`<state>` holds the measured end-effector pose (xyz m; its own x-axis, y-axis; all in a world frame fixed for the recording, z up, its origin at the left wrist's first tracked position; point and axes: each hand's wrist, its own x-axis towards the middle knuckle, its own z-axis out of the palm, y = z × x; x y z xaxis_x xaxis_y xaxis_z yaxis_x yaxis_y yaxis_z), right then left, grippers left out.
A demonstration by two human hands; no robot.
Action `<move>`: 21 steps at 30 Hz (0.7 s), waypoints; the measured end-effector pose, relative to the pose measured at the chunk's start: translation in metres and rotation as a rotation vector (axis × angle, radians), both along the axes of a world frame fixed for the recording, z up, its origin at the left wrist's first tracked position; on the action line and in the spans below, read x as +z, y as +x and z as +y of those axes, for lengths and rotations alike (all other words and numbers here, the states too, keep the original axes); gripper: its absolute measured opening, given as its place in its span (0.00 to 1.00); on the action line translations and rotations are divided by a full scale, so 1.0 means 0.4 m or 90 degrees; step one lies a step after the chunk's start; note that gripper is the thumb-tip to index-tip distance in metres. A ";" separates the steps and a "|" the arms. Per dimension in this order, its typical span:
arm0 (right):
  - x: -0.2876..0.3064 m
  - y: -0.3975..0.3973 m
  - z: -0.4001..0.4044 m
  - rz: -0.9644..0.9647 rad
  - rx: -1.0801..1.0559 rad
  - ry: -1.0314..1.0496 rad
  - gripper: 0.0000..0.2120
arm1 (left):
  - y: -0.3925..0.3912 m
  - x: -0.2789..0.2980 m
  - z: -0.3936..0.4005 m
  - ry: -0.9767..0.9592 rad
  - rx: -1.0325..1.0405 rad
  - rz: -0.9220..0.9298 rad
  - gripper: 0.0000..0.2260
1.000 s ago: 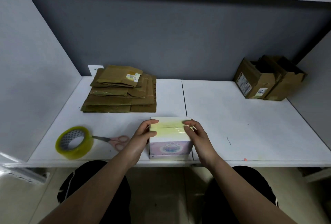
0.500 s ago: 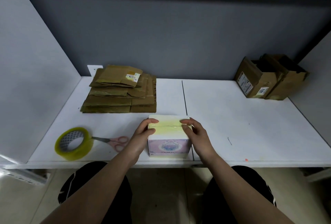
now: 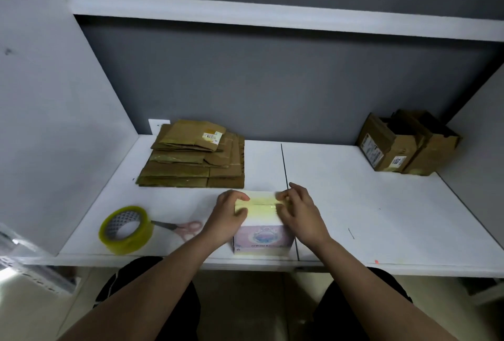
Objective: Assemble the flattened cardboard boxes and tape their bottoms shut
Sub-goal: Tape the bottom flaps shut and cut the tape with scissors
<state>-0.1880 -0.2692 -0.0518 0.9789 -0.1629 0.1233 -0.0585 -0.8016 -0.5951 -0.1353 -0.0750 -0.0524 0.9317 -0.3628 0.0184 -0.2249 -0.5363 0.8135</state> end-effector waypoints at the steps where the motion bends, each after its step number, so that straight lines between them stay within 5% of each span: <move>1: 0.015 0.001 0.003 -0.020 0.003 -0.056 0.11 | 0.005 0.010 0.005 0.015 -0.005 -0.017 0.09; 9: 0.121 0.070 0.133 -0.159 0.073 -0.168 0.09 | 0.031 0.104 0.123 -0.038 0.061 -0.067 0.09; 16: 0.127 0.187 0.398 -0.121 0.259 -0.190 0.09 | 0.057 0.034 0.452 0.404 0.173 -0.247 0.15; 21: 0.044 0.244 0.547 0.051 0.296 -0.201 0.14 | 0.078 -0.129 0.609 0.560 0.092 -0.119 0.25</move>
<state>-0.0903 -0.0505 -0.0341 0.9473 0.3199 0.0191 0.3080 -0.8924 -0.3297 -0.1041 0.1686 -0.1040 0.9787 -0.1978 -0.0542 -0.1949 -0.9793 0.0536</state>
